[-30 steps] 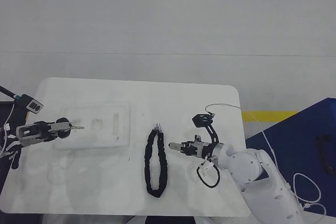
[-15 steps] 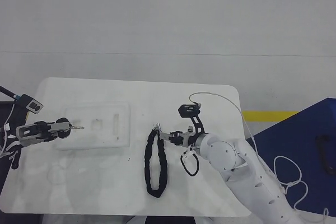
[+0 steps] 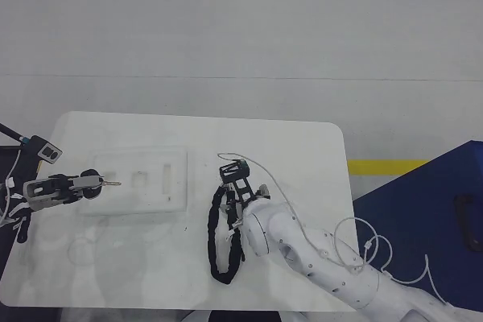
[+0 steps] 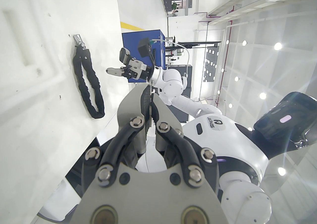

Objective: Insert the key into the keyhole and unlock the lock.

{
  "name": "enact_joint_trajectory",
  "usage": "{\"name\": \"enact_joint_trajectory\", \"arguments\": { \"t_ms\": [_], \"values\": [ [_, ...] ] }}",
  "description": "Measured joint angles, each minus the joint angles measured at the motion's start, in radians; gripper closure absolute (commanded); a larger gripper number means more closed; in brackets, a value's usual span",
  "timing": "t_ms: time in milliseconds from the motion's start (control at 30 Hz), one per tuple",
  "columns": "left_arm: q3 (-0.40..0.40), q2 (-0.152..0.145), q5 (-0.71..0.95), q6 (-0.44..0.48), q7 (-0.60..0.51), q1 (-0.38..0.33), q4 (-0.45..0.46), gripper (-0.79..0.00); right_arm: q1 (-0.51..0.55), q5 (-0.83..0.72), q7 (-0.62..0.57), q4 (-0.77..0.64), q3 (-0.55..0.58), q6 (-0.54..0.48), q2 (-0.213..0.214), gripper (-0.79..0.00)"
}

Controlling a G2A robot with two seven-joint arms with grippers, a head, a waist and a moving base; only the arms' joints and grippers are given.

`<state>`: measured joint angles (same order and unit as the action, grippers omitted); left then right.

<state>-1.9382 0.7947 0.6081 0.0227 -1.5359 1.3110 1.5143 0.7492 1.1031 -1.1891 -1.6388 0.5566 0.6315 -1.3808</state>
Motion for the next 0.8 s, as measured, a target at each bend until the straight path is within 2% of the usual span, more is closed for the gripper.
{"name": "enact_joint_trajectory", "arguments": {
  "t_ms": [433, 500, 567, 600, 733, 800],
  "values": [
    [0.0, 0.0, 0.0, 0.0, 0.0, 0.0, 0.0, 0.0, -0.092, 0.042, -0.001, 0.33, -0.064, -0.002, -0.179, -0.785],
    [0.0, 0.0, 0.0, 0.0, 0.0, 0.0, 0.0, 0.0, -0.093, 0.05, -0.007, 0.355, -0.055, -0.008, -0.202, -0.736],
    [0.0, 0.0, 0.0, 0.0, 0.0, 0.0, 0.0, 0.0, -0.093, 0.077, -0.009, 0.388, -0.046, -0.009, -0.222, -0.733],
    [0.0, 0.0, 0.0, 0.0, 0.0, 0.0, 0.0, 0.0, -0.091, 0.09, -0.009, 0.401, -0.041, -0.01, -0.231, -0.705],
    [0.0, 0.0, 0.0, 0.0, 0.0, 0.0, 0.0, 0.0, -0.075, 0.127, -0.021, 0.417, 0.0, -0.021, -0.262, -0.723],
    [0.0, 0.0, 0.0, 0.0, 0.0, 0.0, 0.0, 0.0, -0.057, 0.156, -0.024, 0.415, 0.033, -0.024, -0.272, -0.763]
  ]
}}
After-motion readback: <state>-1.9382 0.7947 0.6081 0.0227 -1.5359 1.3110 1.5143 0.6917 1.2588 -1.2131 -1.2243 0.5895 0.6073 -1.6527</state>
